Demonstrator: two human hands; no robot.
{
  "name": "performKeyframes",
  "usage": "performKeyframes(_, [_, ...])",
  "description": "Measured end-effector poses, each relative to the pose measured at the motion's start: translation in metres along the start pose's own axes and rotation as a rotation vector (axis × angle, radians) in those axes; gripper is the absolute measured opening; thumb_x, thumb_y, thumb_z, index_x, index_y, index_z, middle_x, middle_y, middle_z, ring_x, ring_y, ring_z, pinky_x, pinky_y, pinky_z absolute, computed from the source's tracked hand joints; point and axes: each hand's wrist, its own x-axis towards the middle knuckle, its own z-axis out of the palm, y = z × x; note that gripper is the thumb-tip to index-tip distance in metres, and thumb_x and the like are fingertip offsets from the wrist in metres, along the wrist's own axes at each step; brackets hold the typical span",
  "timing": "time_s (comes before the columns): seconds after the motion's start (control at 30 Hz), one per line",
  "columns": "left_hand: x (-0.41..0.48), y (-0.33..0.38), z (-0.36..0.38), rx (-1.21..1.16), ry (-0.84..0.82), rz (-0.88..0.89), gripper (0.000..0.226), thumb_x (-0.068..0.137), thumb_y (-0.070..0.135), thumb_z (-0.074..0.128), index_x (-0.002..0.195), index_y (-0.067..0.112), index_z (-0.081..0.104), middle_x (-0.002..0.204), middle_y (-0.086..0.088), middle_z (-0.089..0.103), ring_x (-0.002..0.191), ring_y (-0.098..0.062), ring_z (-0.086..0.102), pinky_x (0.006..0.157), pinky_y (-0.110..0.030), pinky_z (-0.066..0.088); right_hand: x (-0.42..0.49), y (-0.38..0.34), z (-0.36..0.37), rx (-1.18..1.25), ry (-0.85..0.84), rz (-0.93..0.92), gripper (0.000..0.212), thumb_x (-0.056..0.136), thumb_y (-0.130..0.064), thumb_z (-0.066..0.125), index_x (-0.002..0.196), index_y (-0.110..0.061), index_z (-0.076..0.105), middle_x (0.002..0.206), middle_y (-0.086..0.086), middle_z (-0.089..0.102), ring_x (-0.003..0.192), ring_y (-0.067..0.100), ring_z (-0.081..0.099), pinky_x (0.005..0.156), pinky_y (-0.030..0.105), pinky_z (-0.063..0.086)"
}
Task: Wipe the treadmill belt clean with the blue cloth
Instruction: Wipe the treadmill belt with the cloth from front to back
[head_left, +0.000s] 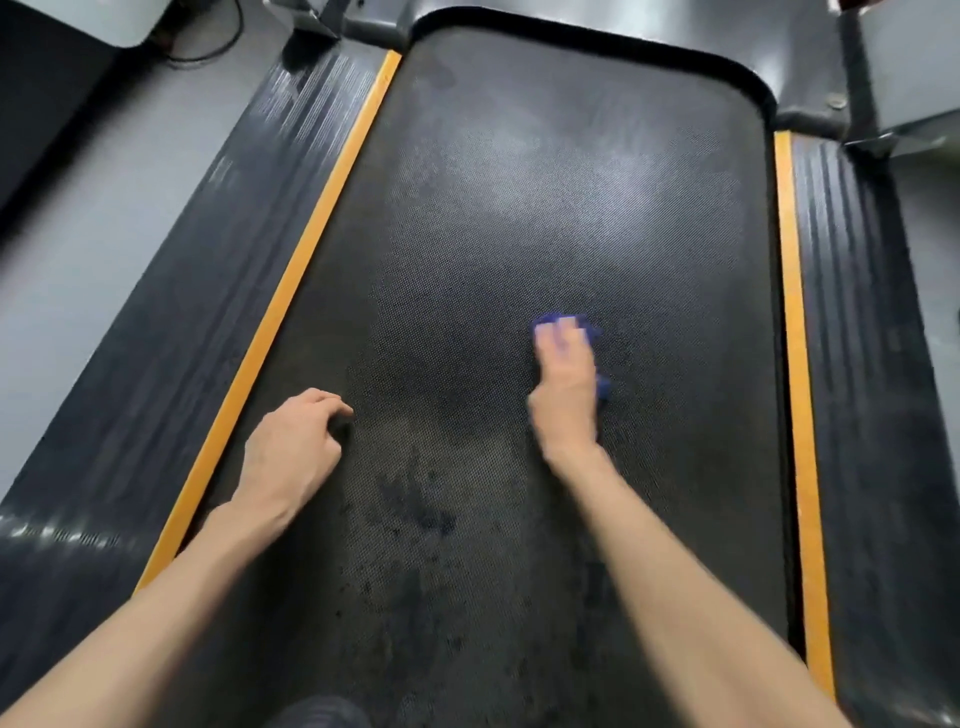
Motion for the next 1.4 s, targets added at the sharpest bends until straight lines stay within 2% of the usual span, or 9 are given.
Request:
performKeyframes(0.13, [0.0, 0.004, 0.002, 0.068, -0.02, -0.007, 0.041, 0.08, 0.002, 0.047, 0.109, 0.022, 0.068, 0.126, 0.006, 0.058, 0.111, -0.02, 0.056, 0.088, -0.036, 0.048, -0.065, -0.08, 0.046, 0.085, -0.358, -0.525, 0.061, 0.071, 0.002, 0.039, 0.131, -0.003, 0.05, 0.143, 0.022, 0.038, 0.133, 0.038, 0.035, 0.112, 0.035, 0.017])
performKeyframes(0.2, [-0.001, 0.001, 0.002, 0.093, -0.061, 0.008, 0.043, 0.079, 0.001, 0.048, 0.111, 0.022, 0.067, 0.13, 0.008, 0.055, 0.116, -0.019, 0.053, 0.09, -0.036, 0.048, -0.06, -0.06, 0.03, 0.026, -0.37, -0.629, 0.06, 0.073, -0.001, 0.039, 0.132, -0.007, 0.05, 0.144, 0.018, 0.039, 0.133, 0.034, 0.037, 0.112, 0.031, 0.017])
performKeyframes(0.4, [-0.003, -0.009, 0.004, 0.041, -0.075, 0.044, 0.048, 0.075, -0.007, 0.047, 0.112, 0.017, 0.068, 0.133, 0.005, 0.055, 0.123, -0.021, 0.05, 0.098, -0.04, 0.046, -0.043, 0.096, -0.063, -0.069, -0.022, 0.001, 0.069, 0.072, 0.011, 0.045, 0.138, -0.011, 0.043, 0.15, 0.013, 0.028, 0.138, 0.03, 0.027, 0.114, 0.028, 0.014])
performKeyframes(0.57, [-0.003, -0.009, 0.007, 0.054, -0.073, 0.046, 0.049, 0.074, -0.006, 0.048, 0.112, 0.017, 0.068, 0.132, 0.006, 0.056, 0.123, -0.02, 0.049, 0.096, -0.038, 0.046, -0.034, 0.076, -0.053, -0.087, 0.154, 0.245, 0.059, 0.072, 0.012, 0.039, 0.13, 0.004, 0.048, 0.141, 0.027, 0.038, 0.129, 0.041, 0.036, 0.112, 0.034, 0.019])
performKeyframes(0.73, [-0.008, -0.005, 0.015, 0.016, 0.014, -0.029, 0.047, 0.075, -0.005, 0.048, 0.108, 0.02, 0.07, 0.129, 0.009, 0.058, 0.119, -0.022, 0.052, 0.093, -0.041, 0.047, -0.094, -0.059, 0.036, 0.017, -0.165, -0.359, 0.05, 0.08, -0.004, 0.035, 0.126, -0.005, 0.053, 0.137, 0.02, 0.045, 0.126, 0.037, 0.042, 0.109, 0.044, 0.031])
performKeyframes(0.83, [-0.009, -0.006, 0.012, 0.048, -0.006, -0.023, 0.05, 0.077, -0.004, 0.047, 0.114, 0.024, 0.068, 0.133, 0.012, 0.055, 0.122, -0.021, 0.05, 0.095, -0.042, 0.047, -0.101, -0.058, 0.036, 0.016, -0.353, -0.579, 0.063, 0.074, -0.007, 0.025, 0.131, -0.01, 0.05, 0.143, 0.013, 0.042, 0.131, 0.031, 0.04, 0.112, 0.037, 0.023])
performKeyframes(1.07, [-0.017, -0.01, 0.019, -0.049, 0.03, -0.027, 0.055, 0.076, -0.008, 0.046, 0.119, 0.023, 0.064, 0.134, 0.012, 0.053, 0.126, -0.018, 0.046, 0.095, -0.042, 0.046, -0.043, 0.093, -0.058, -0.052, -0.019, 0.038, 0.072, 0.071, 0.017, 0.045, 0.138, -0.009, 0.041, 0.151, 0.014, 0.025, 0.14, 0.03, 0.023, 0.115, 0.028, 0.011])
performKeyframes(1.2, [-0.015, -0.014, 0.016, -0.01, -0.016, 0.015, 0.057, 0.076, -0.008, 0.046, 0.12, 0.022, 0.063, 0.136, 0.012, 0.051, 0.129, -0.021, 0.044, 0.098, -0.044, 0.045, -0.029, 0.067, -0.039, -0.049, 0.153, 0.249, 0.065, 0.07, 0.013, 0.037, 0.133, 0.0, 0.045, 0.146, 0.023, 0.03, 0.135, 0.039, 0.029, 0.114, 0.036, 0.018])
performKeyframes(1.4, [-0.011, -0.019, 0.017, -0.022, 0.009, 0.062, 0.055, 0.075, -0.011, 0.045, 0.117, 0.018, 0.066, 0.134, 0.005, 0.054, 0.126, -0.022, 0.048, 0.107, -0.039, 0.035, -0.116, -0.065, 0.036, 0.061, -0.309, -0.507, 0.056, 0.081, -0.002, 0.031, 0.135, -0.008, 0.046, 0.147, 0.015, 0.035, 0.136, 0.03, 0.032, 0.116, 0.033, 0.015])
